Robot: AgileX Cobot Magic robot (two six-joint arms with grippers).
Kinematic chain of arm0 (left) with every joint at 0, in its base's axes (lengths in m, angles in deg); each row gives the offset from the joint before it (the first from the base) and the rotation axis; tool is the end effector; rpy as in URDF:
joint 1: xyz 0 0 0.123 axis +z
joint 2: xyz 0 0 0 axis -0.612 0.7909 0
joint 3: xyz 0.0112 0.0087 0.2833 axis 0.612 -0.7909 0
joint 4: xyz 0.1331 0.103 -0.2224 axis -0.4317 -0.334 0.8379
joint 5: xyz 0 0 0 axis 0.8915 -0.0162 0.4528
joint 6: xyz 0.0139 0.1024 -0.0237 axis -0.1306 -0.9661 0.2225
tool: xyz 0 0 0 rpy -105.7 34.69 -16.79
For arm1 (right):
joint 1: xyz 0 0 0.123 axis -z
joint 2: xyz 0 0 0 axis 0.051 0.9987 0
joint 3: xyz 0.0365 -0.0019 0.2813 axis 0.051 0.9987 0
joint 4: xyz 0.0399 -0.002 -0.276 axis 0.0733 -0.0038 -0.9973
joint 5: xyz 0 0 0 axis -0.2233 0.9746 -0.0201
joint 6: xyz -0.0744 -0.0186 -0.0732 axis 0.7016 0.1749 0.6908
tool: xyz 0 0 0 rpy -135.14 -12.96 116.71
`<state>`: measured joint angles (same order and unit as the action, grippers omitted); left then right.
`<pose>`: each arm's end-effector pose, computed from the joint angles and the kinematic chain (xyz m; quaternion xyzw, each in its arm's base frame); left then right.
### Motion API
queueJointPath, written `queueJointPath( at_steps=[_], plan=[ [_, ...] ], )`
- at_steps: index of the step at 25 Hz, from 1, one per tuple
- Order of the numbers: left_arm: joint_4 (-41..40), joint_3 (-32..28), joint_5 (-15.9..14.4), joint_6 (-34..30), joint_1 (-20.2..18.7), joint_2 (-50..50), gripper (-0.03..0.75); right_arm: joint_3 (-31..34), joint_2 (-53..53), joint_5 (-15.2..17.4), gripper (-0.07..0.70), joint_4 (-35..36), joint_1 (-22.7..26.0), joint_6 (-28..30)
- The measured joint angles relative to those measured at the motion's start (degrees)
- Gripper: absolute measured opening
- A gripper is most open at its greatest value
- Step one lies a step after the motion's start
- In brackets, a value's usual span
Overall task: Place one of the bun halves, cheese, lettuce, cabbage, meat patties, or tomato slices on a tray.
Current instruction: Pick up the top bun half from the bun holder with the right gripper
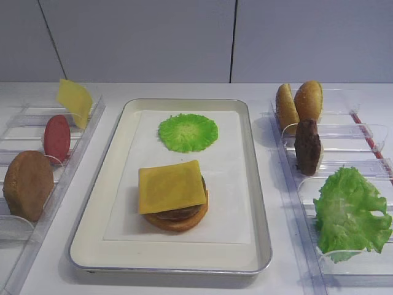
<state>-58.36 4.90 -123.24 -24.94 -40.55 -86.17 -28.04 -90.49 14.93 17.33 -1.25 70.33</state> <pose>0.0259 0.0027 0.2699 0.0068 0.8808 0.0014 0.4734 0.0312 0.0015 0.2670 0.0120 0.8767 0.0057 0.4809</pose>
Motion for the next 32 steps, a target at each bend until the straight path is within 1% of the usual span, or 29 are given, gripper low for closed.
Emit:
queueJointPath(
  at_steps=[22,23,25,26,28,30,31,32],
  plan=[
    [0.00,0.00,0.00,0.00,0.00,0.00,0.493,0.00,0.00,-0.13,0.493,0.40,0.00,0.00],
    [0.00,0.00,0.00,0.00,0.00,0.00,0.493,0.00,0.00,-0.27,0.493,0.81,0.00,0.92],
    [0.00,0.00,0.00,0.00,0.00,0.00,0.493,-0.22,0.00,-0.50,0.493,2.87,0.00,4.90],
    [0.00,0.00,0.00,0.00,0.00,0.00,0.493,-0.61,0.00,-0.50,0.493,4.29,0.00,7.83],
    [0.00,0.00,0.00,0.00,0.00,0.00,0.493,-1.78,0.00,-1.50,0.493,7.48,0.00,13.47],
    [0.00,0.00,0.00,0.00,0.00,0.00,0.493,-3.08,0.92,-1.91,0.493,12.28,0.00,22.07],
    [0.00,0.00,0.00,0.00,0.00,0.00,0.493,-3.63,1.75,-2.13,0.493,15.75,0.00,26.57],
    [0.00,0.00,0.00,0.00,0.00,0.00,0.493,-3.92,2.67,-2.35,0.493,19.46,0.00,29.83]
  ],
)
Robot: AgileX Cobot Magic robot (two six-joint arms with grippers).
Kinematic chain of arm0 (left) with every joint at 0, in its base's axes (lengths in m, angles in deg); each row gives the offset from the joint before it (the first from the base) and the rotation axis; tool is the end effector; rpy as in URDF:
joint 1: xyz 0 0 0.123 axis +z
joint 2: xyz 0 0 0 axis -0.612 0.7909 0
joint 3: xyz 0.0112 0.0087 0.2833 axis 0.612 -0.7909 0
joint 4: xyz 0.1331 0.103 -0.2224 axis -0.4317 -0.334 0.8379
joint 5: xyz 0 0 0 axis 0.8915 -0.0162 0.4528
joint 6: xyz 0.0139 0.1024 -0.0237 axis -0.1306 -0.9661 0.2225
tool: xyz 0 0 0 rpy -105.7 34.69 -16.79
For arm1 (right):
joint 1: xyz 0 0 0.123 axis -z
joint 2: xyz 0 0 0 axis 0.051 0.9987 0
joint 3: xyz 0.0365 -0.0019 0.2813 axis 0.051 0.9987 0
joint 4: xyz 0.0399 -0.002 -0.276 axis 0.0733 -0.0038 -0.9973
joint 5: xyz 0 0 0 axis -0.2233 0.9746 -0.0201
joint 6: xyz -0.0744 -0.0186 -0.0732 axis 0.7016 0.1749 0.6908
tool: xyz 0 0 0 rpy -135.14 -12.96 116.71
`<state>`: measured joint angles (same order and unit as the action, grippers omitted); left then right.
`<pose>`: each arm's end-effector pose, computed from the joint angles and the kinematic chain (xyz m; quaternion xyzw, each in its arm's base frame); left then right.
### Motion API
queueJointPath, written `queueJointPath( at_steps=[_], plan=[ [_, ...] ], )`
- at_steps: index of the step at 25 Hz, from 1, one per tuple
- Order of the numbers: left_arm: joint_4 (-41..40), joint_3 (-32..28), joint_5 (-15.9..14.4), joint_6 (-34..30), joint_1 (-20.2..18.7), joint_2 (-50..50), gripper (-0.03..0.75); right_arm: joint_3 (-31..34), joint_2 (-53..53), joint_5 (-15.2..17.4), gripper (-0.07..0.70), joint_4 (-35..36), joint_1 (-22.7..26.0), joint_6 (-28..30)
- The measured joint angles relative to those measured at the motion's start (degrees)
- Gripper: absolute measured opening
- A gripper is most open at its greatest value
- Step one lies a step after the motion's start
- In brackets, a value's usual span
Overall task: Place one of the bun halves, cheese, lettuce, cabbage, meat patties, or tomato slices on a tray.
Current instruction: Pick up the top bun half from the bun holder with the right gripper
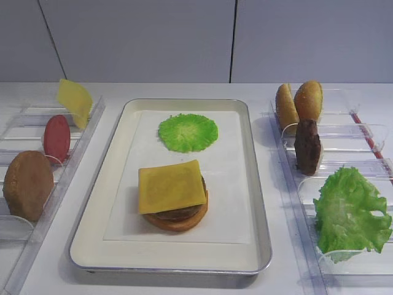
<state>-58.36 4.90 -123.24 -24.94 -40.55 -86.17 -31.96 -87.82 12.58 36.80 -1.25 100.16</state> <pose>0.0259 0.0027 0.2699 0.0068 0.8808 0.0014 0.4734 0.0303 0.0328 0.2958 -0.2166 0.8189 0.0389 0.5301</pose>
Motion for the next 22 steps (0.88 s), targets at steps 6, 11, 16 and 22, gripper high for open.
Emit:
queueJointPath(
  at_steps=[6,11,16,22],
  plan=[
    [0.00,0.00,0.00,0.00,0.00,0.00,0.493,-1.42,7.82,-2.95,0.493,13.05,0.00,11.62],
    [0.00,0.00,0.00,0.00,0.00,0.00,0.493,-6.56,16.72,-4.72,0.493,21.41,0.00,19.93],
    [0.00,0.00,0.00,0.00,0.00,0.00,0.493,-14.64,27.43,-4.89,0.493,29.78,0.00,23.83],
    [0.00,0.00,0.00,0.00,0.00,0.00,0.493,-26.49,41.63,-3.23,0.493,36.26,0.00,26.99]
  ],
)
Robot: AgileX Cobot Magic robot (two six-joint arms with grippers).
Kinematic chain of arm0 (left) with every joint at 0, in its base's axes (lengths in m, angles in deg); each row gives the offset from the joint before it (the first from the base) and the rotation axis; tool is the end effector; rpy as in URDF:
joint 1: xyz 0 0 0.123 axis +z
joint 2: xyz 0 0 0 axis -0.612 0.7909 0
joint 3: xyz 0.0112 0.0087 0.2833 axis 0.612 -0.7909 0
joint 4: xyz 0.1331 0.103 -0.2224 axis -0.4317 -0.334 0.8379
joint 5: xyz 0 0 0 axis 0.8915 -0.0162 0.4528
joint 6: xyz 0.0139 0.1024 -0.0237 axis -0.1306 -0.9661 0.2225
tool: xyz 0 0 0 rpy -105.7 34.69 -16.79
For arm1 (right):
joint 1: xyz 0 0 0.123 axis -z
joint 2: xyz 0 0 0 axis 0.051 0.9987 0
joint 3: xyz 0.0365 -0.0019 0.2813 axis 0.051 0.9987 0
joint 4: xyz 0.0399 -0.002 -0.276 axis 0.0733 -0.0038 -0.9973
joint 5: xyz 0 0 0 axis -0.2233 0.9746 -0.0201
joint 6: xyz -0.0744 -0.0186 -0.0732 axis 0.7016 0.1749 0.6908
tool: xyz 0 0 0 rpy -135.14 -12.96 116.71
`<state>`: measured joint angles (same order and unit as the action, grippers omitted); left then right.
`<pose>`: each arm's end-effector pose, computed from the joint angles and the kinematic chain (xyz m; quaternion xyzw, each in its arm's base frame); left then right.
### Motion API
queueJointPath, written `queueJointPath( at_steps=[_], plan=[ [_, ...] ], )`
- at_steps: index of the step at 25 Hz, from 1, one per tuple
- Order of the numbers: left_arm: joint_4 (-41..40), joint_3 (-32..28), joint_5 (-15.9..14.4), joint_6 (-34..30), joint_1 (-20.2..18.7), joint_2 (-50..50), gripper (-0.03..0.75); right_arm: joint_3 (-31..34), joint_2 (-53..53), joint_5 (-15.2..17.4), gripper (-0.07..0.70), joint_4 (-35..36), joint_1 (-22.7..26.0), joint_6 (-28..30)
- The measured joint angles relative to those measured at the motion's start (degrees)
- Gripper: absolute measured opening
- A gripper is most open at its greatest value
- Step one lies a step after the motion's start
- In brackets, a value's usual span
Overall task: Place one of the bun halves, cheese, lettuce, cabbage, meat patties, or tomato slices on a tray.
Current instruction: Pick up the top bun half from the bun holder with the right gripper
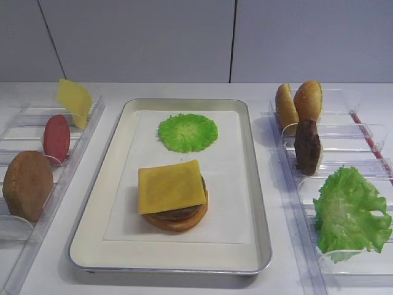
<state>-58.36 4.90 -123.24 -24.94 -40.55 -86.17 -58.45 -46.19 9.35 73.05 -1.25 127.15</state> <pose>0.0259 0.0027 0.2699 0.0068 0.8808 0.0014 0.4734 0.1481 0.0726 0.4228 -0.3272 0.7299 0.2371 0.5514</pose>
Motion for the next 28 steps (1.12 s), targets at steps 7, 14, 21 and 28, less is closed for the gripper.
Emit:
queueJointPath(
  at_steps=[7,14,21,28],
  plan=[
    [0.00,0.00,0.00,0.00,0.00,0.00,0.493,-9.35,14.56,1.75,0.493,-0.75,-4.24,-1.68],
    [0.00,0.00,0.00,0.00,0.00,0.00,0.493,-19.38,28.52,-1.90,0.493,-20.52,-17.38,-15.95],
    [0.00,0.00,0.00,0.00,0.00,0.00,0.493,-30.51,41.11,-0.85,0.493,-38.29,-19.80,-40.82],
    [0.00,0.00,0.00,0.00,0.00,0.00,0.493,-44.11,55.17,10.06,0.493,-46.69,-19.84,-55.07]
  ],
)
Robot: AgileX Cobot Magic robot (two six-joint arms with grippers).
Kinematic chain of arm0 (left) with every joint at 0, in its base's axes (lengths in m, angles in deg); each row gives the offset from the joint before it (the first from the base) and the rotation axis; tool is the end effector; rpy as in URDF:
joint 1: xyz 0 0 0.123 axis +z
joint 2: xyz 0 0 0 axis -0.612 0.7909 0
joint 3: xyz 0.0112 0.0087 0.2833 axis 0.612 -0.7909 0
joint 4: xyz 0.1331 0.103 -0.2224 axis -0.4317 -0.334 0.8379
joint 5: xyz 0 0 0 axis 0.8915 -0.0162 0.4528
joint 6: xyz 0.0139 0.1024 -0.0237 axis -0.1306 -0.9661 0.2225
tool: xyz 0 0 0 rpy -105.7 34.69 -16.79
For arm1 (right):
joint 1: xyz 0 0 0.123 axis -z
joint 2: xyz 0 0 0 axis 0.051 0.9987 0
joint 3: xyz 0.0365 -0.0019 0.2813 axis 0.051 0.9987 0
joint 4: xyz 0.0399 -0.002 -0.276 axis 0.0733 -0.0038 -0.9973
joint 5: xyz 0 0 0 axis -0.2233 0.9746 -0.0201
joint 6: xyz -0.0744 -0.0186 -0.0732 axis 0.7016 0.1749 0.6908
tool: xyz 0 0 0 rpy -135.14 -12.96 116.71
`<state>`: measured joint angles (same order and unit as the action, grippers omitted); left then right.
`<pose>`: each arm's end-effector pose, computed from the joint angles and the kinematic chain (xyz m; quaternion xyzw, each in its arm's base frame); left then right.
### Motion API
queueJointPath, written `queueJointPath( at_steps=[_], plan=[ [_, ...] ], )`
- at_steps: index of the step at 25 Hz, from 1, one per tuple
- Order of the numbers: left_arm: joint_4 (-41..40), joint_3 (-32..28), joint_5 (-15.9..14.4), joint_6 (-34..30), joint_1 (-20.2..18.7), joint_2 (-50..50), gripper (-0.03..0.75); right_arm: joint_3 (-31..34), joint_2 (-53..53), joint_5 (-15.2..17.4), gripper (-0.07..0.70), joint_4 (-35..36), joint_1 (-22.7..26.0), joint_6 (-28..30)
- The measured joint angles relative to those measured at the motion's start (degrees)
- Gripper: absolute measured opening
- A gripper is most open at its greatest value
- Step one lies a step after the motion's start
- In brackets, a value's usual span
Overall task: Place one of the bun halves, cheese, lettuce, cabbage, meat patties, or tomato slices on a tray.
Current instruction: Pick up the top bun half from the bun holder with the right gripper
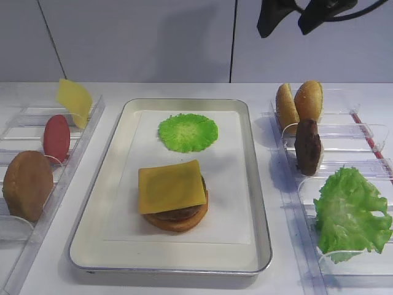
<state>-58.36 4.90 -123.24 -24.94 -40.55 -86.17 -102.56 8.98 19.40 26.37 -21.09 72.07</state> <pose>0.0259 0.0027 0.2699 0.0068 0.8808 0.0014 0.4734 0.3768 0.1427 0.3603 -0.1571 0.9533 0.1245 0.2259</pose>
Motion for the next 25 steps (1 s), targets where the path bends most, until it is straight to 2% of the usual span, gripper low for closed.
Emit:
queueJointPath(
  at_steps=[5,9,25],
  plan=[
    [0.00,0.00,0.00,0.00,0.00,0.00,0.493,-6.80,7.68,1.52,0.493,-2.61,-0.09,-7.56],
    [0.00,0.00,0.00,0.00,0.00,0.00,0.493,-7.84,10.90,1.54,0.494,-7.26,-0.09,-12.50],
    [0.00,0.00,0.00,0.00,0.00,0.00,0.493,-7.98,19.49,1.54,0.486,-12.07,-0.09,-18.85]
  ],
)
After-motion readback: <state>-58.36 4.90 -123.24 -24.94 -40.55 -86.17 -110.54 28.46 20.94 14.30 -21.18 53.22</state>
